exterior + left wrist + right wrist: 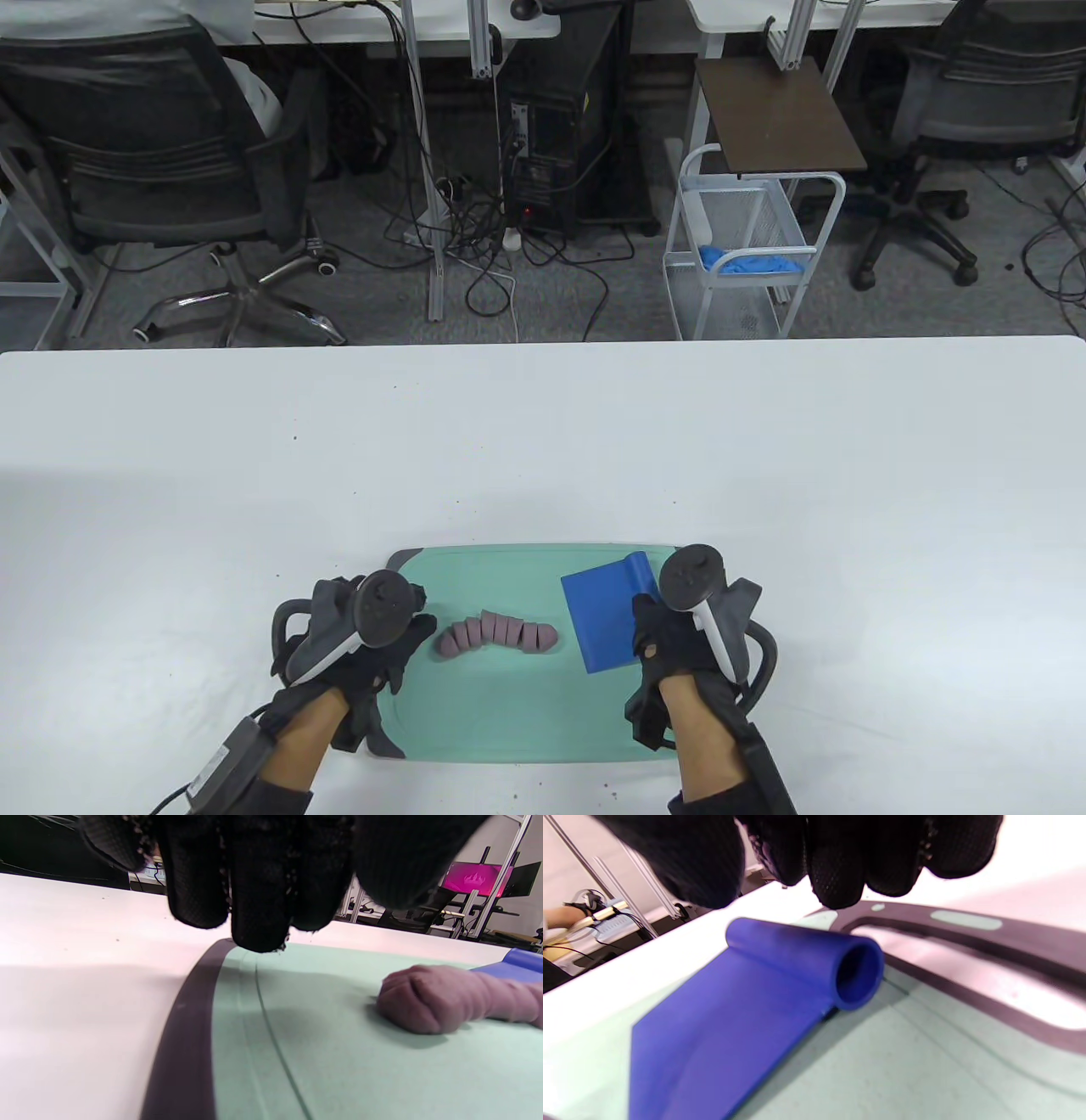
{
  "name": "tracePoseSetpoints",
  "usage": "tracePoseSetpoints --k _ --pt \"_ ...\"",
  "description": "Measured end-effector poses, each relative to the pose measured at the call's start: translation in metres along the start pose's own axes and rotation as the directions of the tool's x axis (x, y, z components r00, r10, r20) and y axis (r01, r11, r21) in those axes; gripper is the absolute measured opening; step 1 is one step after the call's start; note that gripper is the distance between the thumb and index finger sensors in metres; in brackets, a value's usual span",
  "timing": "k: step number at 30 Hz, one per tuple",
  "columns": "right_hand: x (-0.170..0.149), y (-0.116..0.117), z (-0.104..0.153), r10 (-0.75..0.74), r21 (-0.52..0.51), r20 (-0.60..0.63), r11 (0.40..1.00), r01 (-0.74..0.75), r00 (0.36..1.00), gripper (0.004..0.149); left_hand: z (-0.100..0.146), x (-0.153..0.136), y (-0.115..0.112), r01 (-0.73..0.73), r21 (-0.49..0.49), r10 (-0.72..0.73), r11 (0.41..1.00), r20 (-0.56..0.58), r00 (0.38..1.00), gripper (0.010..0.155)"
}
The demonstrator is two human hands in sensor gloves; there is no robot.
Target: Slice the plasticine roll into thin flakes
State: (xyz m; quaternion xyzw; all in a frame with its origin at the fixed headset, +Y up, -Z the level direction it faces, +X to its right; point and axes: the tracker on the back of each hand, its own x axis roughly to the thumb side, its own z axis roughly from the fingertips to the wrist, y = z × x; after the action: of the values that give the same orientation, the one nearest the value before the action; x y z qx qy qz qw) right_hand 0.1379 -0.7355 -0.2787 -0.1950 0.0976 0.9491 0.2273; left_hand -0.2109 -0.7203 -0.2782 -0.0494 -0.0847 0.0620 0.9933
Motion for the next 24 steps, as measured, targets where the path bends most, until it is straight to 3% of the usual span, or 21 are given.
tracePoseSetpoints --k 7,15,24 --pt "-0.002 -0.026 0.013 -0.043 -0.019 0.174 0.999 0.047 0.984 0.075 0.014 -0.003 0.012 -0.005 -0.014 0.004 1.0 -0.022 1.0 0.062" --pt "-0.013 -0.035 0.026 0.119 -0.087 0.351 0.992 -0.095 0.929 0.081 0.034 -0.005 0.024 -0.002 -0.006 0.002 1.0 -0.025 1.0 0.069" --pt "-0.035 -0.025 0.019 0.087 0.004 0.372 0.995 -0.095 0.924 0.092 0.047 -0.011 0.014 -0.025 -0.02 0.024 0.999 -0.031 0.999 0.078"
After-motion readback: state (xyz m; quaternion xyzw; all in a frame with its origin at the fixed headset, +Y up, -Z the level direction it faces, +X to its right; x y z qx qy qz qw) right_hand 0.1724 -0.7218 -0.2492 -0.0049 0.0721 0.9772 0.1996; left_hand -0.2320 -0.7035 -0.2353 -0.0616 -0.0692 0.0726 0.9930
